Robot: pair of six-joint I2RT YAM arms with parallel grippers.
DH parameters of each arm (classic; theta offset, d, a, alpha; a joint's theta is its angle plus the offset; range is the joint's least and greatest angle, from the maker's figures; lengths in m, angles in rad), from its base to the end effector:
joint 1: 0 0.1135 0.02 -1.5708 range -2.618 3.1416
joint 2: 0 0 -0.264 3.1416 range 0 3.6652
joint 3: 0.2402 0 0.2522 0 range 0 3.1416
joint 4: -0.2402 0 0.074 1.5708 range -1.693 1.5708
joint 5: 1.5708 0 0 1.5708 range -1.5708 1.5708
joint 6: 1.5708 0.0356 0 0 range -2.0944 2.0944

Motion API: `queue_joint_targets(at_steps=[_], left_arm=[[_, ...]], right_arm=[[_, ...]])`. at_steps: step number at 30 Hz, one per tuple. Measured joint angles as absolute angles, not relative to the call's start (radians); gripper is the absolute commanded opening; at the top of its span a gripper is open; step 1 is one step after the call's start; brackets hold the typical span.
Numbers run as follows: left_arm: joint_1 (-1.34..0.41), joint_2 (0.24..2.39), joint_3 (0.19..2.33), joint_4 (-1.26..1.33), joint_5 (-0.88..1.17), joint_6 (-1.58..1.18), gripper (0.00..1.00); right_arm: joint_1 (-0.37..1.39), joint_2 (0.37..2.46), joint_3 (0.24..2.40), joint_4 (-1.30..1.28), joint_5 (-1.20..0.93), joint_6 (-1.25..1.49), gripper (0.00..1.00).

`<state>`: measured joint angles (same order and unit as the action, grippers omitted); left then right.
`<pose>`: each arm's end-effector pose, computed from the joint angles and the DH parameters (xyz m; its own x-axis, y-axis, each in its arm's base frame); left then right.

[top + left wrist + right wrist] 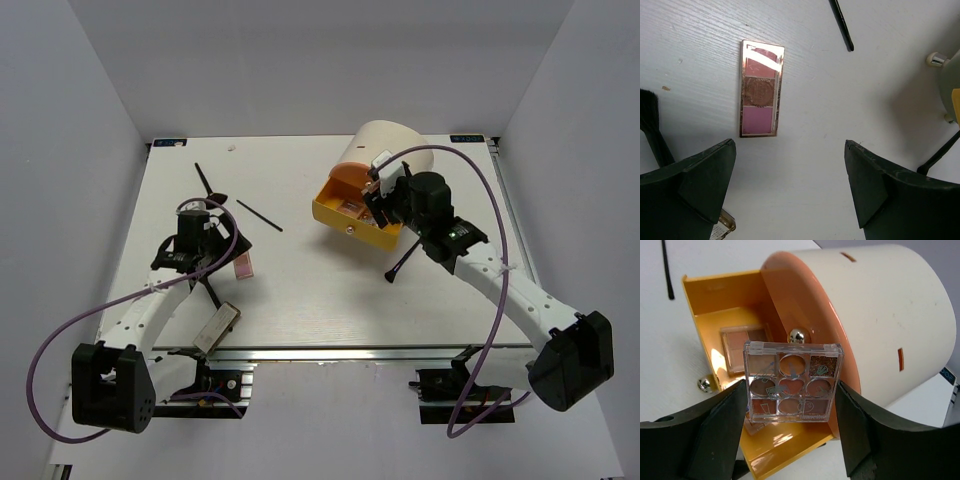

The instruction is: Organize the makeup

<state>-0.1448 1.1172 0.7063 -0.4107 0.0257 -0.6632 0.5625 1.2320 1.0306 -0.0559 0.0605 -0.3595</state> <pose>0.2250 -0.0337 0.2277 -0.6705 -0.5242 -0.5251 -0.3187 0.8426 -0.4341 0.2466 0.1529 0.3444 -0.0316 -0.4351 -0.8998 -0.5277 0.7719 -0.3546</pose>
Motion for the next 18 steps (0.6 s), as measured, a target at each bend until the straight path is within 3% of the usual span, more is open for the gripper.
queue_joint_targets(at_steps=[1, 2, 5, 10, 18], left_arm=[[-0.145, 1.117, 0.704, -0.408, 0.026, -0.664, 0.98], [-0.145, 1.118, 0.701, -0.407, 0.026, -0.664, 0.98], [-0.145, 1.126, 0.700, -0.403, 0.027, -0.663, 0.98], [-0.145, 1.150, 0.700, -0.388, 0.027, -0.661, 0.98], [-0.145, 1.192, 0.700, -0.370, 0.039, -0.645, 0.98]], right_arm=[[0.567, 1.232, 1.019, -0.049, 0.081, -0.366, 0.24], [0.570, 1.232, 1.010, -0.047, 0.096, -0.371, 0.36], [0.578, 1.232, 0.994, -0.041, 0.127, -0.382, 0.60], [0.579, 1.232, 0.979, -0.024, 0.137, -0.402, 0.89], [0.583, 1.232, 0.977, -0.024, 0.135, -0.409, 0.89]])
